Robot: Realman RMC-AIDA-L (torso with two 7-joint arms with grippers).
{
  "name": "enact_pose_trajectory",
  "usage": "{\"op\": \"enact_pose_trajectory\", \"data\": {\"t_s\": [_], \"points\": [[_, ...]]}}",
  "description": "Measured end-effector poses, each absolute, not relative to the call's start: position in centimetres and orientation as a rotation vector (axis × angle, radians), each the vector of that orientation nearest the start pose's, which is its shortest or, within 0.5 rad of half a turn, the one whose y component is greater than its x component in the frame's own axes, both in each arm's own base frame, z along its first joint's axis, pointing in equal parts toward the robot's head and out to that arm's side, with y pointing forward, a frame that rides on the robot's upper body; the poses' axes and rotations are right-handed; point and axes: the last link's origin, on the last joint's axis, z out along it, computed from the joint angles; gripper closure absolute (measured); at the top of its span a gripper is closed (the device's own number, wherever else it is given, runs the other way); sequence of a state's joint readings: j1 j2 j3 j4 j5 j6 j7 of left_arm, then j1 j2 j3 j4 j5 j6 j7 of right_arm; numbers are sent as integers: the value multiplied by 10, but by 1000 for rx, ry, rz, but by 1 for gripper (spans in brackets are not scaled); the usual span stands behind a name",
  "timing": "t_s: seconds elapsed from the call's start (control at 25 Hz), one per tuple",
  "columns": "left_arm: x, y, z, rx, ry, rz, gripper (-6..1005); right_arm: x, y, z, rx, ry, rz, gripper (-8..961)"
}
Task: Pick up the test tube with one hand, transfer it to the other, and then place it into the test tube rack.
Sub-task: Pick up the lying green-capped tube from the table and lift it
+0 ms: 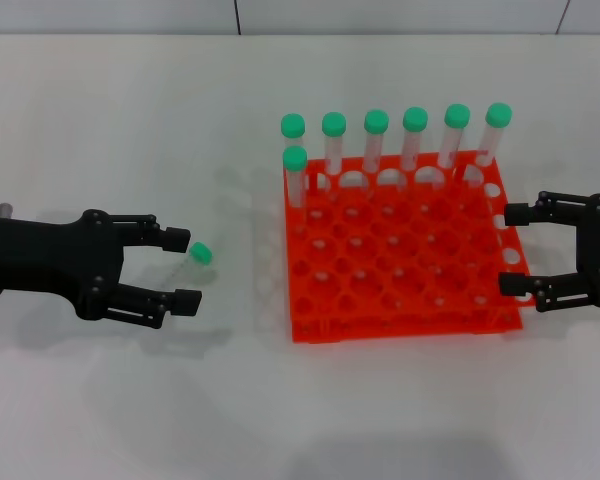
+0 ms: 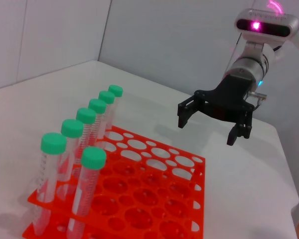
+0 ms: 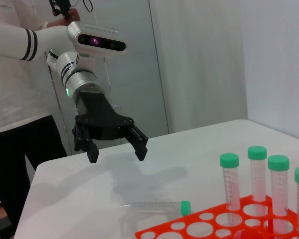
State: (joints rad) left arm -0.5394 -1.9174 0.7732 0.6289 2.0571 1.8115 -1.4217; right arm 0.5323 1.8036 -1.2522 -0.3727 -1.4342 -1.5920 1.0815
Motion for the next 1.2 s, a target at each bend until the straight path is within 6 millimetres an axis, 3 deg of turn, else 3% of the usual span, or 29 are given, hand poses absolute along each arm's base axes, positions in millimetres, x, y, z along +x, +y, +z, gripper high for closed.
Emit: {"op": "enact_pose_trajectory", "data": {"t_s": [0.6, 1.04, 1.2], "points": [[-272, 311, 49, -2995, -652, -570, 125, 283, 319, 36, -2847, 317, 731, 70], [-246, 319, 69, -2938, -1102, -322, 125, 284, 318, 42, -2807, 275, 753, 72], [-238, 325, 70, -2883, -1304, -104, 125, 282, 316, 42, -2796, 243, 765, 73]]}}
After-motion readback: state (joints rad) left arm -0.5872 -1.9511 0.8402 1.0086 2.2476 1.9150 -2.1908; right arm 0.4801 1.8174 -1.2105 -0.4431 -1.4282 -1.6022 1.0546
